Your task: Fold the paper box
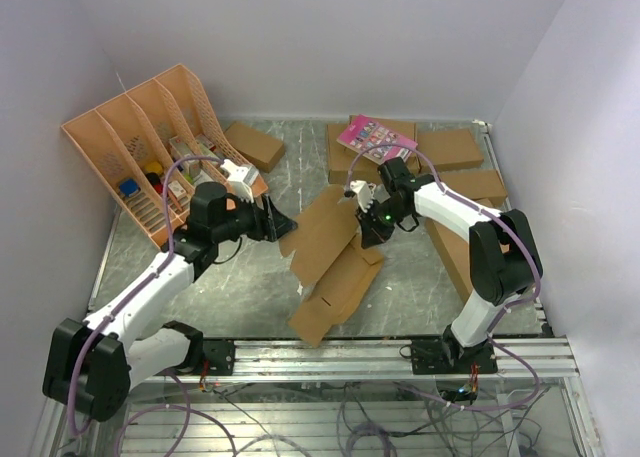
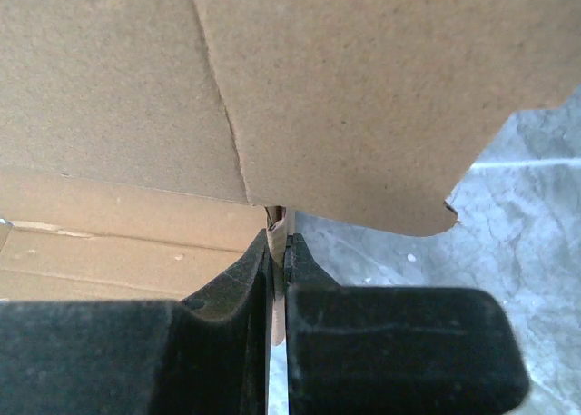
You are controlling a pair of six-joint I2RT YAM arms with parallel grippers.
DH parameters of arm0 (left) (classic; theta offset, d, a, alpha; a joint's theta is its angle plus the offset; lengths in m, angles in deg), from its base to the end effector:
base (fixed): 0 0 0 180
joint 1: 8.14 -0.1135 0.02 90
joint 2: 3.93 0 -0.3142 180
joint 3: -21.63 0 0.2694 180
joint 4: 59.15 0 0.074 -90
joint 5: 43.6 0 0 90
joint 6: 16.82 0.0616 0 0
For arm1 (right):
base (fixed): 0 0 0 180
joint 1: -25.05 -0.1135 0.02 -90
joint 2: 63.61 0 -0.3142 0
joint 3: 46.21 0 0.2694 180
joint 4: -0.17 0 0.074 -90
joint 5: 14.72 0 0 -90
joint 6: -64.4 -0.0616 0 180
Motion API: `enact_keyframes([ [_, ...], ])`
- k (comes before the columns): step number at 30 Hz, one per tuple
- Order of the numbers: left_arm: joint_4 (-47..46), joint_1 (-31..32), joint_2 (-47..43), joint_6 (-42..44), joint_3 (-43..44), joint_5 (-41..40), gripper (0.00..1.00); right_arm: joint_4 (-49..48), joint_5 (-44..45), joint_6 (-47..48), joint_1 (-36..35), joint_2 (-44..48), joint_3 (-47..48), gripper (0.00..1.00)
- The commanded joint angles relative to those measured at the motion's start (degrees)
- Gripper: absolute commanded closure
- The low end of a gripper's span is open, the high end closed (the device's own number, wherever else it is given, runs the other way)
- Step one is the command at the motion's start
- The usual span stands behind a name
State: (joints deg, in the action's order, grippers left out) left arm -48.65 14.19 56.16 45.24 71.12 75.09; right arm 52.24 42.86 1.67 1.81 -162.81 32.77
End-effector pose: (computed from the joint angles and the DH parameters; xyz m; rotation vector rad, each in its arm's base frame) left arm 0.2178 -0.1214 0.2902 0.2541 2.0271 -1.0522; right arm 0.3190 0.1729 0.2105 -1.2694 2.4027 0.7738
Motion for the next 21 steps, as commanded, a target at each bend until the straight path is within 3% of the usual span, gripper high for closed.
enact_keyframes([
  [1, -2.11, 0.09, 2.44, -6.21, 0.31, -1.12, 0.23, 6.22, 3.76, 2.57, -0.31, 0.4, 1.56, 1.0],
  [12, -4.49, 5.29, 5.64, -8.33, 0.35, -0.69, 0.27, 5.15, 9.43, 2.23, -1.59, 0.46, -0.05, 1.0],
  [19, -7.57, 6.31, 9.95, -8.35, -1.02, 1.42, 0.78, 3.9, 10.74, 1.57, -1.98, 0.93, -0.72, 0.96],
  [21, -7.83, 6.47, 10.25, -8.06, -1.19, 1.3, 0.87, 3.35, 11.07, 1.57, -2.06, 1.16, -1.46, 0.92],
])
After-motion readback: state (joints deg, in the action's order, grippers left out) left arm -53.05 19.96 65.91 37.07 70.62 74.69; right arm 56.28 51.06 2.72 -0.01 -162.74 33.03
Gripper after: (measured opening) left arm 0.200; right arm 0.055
